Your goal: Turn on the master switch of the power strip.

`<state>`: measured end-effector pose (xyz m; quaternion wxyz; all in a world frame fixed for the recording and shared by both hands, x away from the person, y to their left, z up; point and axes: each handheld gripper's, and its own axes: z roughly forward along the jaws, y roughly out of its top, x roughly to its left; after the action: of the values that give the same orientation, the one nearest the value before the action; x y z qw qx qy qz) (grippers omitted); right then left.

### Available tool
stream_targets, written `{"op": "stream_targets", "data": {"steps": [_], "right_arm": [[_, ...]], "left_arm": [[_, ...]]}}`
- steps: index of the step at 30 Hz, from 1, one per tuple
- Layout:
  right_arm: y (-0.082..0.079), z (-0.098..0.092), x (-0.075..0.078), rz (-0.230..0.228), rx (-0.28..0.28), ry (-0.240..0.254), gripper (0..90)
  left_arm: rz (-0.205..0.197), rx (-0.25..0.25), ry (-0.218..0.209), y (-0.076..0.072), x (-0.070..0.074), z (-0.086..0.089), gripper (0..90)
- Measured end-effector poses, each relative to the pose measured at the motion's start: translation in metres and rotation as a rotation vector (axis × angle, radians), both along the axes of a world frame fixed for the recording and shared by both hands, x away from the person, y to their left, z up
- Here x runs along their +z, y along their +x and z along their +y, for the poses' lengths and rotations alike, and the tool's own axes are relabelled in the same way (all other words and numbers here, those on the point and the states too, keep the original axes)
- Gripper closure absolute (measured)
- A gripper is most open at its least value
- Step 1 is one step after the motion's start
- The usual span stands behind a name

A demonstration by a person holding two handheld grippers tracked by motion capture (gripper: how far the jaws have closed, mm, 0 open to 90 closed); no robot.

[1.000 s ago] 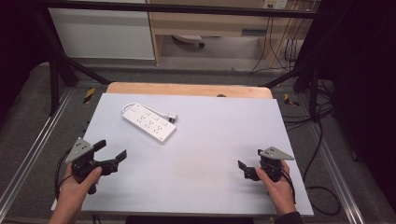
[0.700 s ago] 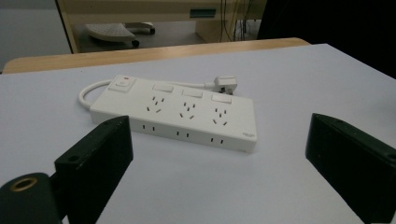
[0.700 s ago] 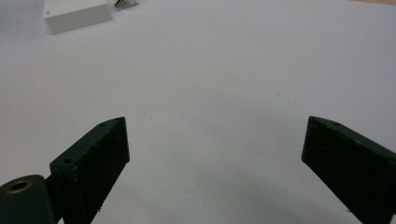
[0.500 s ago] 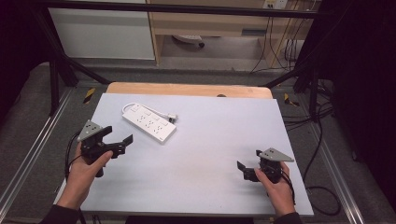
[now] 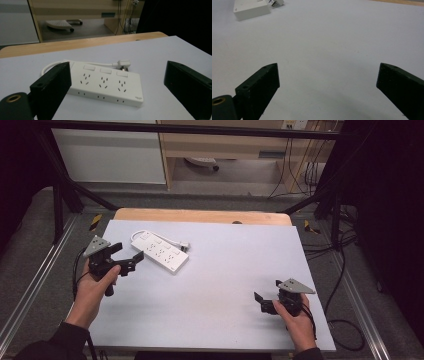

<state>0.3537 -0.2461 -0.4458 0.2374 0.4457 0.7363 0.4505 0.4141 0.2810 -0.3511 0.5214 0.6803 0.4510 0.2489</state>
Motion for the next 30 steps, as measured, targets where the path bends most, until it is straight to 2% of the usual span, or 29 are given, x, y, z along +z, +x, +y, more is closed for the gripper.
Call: {"op": "stream_targets", "data": {"steps": [4, 12, 16, 20, 27, 30], "right_arm": [[0.000, 0.000, -0.001, 0.003, -0.005, 0.000, 5.2], [0.000, 0.004, 0.000, -0.004, 0.017, -0.007, 5.1], [0.000, 0.005, 0.000, 0.005, 0.030, -0.005, 5.2], [0.000, 0.006, 0.000, 0.000, 0.030, -0.017, 5.6], [-0.001, 0.006, 0.000, 0.014, 0.033, -0.006, 7.9], [-0.002, 0.005, 0.001, 0.005, 0.025, -0.002, 7.4]], "left_arm": [[-0.019, 0.007, -0.005, 0.009, 0.001, 0.002, 7.4], [-0.007, 0.039, 0.011, 0.036, 0.000, 0.004, 7.5], [-0.014, 0.067, 0.024, 0.050, 0.000, 0.003, 7.9], [-0.013, 0.085, 0.031, 0.062, -0.003, 0.003, 8.2], [-0.007, 0.109, 0.039, 0.078, -0.011, 0.000, 8.6], [-0.009, 0.120, 0.040, 0.085, -0.012, 0.001, 8.8]]}}
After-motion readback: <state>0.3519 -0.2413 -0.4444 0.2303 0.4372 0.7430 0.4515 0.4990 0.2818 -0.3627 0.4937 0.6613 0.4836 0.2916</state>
